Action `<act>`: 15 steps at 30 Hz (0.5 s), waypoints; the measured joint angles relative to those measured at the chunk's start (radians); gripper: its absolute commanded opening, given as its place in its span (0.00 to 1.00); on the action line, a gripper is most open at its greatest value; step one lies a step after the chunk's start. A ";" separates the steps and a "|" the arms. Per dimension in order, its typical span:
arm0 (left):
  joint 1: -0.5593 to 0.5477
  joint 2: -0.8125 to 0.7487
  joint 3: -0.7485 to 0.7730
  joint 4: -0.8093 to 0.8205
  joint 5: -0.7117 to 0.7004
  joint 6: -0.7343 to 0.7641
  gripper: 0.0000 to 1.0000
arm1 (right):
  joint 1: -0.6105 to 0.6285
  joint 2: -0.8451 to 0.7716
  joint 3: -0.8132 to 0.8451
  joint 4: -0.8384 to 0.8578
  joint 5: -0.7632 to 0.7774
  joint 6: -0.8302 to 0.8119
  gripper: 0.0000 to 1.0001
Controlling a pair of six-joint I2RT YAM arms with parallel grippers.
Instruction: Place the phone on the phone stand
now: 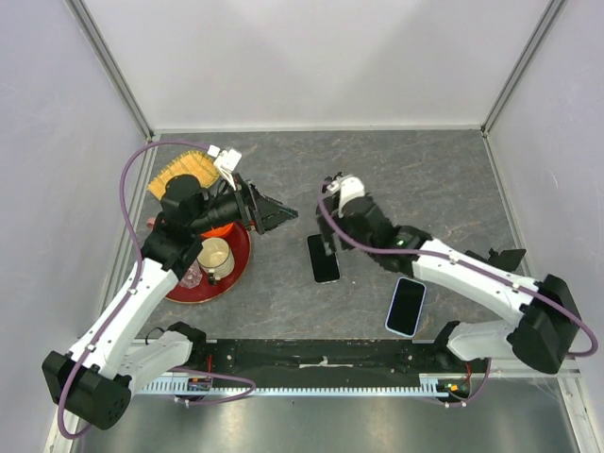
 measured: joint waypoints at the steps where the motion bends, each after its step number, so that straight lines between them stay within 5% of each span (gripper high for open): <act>1: 0.000 0.000 -0.002 0.000 0.000 0.000 0.93 | 0.043 0.013 -0.012 0.002 0.000 0.015 0.98; 6: 0.000 0.000 -0.008 0.001 0.001 -0.001 0.93 | 0.174 0.167 -0.002 0.005 0.006 0.118 0.98; 15: 0.000 -0.028 -0.022 -0.017 -0.003 -0.002 0.93 | 0.162 0.459 0.160 -0.117 0.016 0.254 0.98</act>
